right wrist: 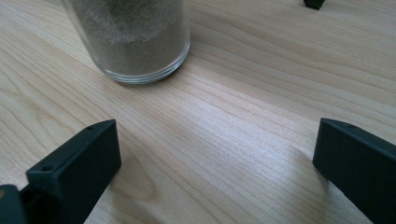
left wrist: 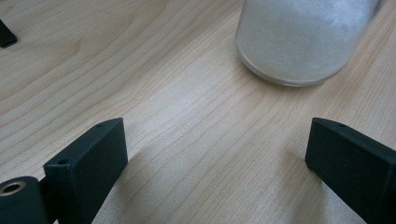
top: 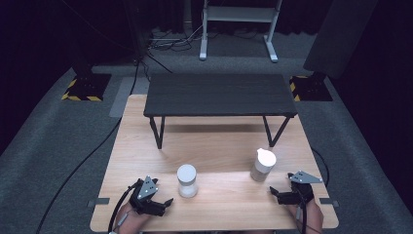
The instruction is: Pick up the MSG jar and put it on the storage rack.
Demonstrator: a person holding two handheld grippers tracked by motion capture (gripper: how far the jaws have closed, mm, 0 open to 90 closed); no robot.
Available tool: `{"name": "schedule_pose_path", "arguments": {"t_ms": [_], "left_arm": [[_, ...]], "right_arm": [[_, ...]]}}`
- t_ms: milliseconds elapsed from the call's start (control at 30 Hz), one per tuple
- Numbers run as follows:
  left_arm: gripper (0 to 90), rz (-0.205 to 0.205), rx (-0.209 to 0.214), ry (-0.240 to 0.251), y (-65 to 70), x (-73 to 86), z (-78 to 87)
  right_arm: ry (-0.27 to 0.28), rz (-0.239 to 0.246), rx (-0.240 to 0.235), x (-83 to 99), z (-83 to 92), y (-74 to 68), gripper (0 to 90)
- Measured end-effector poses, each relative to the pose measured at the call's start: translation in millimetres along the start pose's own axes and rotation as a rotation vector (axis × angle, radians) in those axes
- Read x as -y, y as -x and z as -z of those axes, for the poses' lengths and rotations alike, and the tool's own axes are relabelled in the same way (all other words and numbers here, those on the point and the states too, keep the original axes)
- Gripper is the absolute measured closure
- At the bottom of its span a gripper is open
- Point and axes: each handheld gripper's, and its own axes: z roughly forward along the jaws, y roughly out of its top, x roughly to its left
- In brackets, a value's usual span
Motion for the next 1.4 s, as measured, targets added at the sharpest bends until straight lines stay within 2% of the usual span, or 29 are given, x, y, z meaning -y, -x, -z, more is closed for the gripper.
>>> {"name": "schedule_pose_path", "arguments": {"t_ms": [1400], "left_arm": [[5.7,0.007,0.007,-0.013,-3.0,-3.2,-0.6]], "right_arm": [[-0.001,0.0,0.0,-0.3,-0.1,0.1,0.7]]}}
